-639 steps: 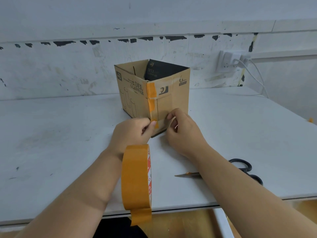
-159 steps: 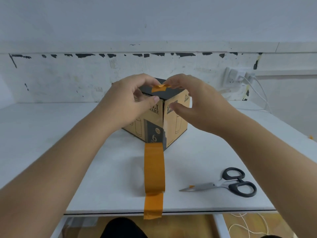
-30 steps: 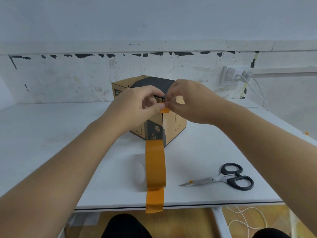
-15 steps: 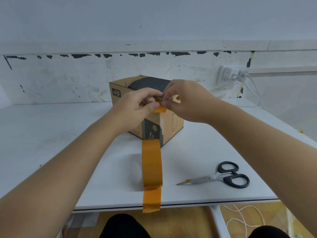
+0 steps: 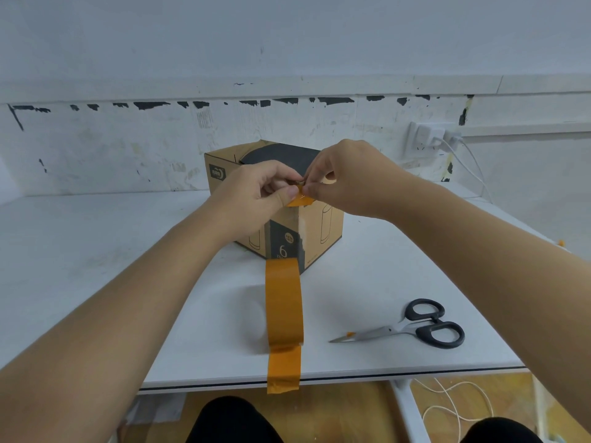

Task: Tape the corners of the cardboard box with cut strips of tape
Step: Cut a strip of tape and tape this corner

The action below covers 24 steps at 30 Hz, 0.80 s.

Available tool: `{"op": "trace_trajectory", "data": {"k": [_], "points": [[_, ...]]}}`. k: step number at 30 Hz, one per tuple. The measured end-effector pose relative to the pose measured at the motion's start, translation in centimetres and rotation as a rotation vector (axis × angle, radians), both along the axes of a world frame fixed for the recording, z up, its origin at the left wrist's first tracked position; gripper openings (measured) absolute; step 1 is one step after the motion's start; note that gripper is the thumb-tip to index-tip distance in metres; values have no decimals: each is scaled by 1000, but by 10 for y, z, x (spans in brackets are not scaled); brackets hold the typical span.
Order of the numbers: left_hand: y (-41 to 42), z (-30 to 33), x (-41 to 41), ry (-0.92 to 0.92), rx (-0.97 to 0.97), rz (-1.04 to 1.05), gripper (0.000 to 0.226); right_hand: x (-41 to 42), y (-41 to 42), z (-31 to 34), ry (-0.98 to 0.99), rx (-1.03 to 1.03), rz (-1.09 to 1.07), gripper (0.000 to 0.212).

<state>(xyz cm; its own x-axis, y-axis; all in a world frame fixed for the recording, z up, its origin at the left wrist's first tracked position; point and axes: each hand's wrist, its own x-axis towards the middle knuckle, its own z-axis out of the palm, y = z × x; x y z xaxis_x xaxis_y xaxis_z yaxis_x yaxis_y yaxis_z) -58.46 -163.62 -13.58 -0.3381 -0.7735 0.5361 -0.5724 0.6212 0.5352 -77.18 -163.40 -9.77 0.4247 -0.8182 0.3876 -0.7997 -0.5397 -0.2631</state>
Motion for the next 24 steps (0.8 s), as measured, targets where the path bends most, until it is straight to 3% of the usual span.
{"op": "trace_trajectory", "data": {"k": [16, 24], "points": [[0, 12, -5, -28, 104, 18, 21, 8, 1, 10, 111, -45, -67, 23], [-3, 9, 0, -51, 158, 8, 9, 7, -1, 8, 110, -65, -72, 26]]}}
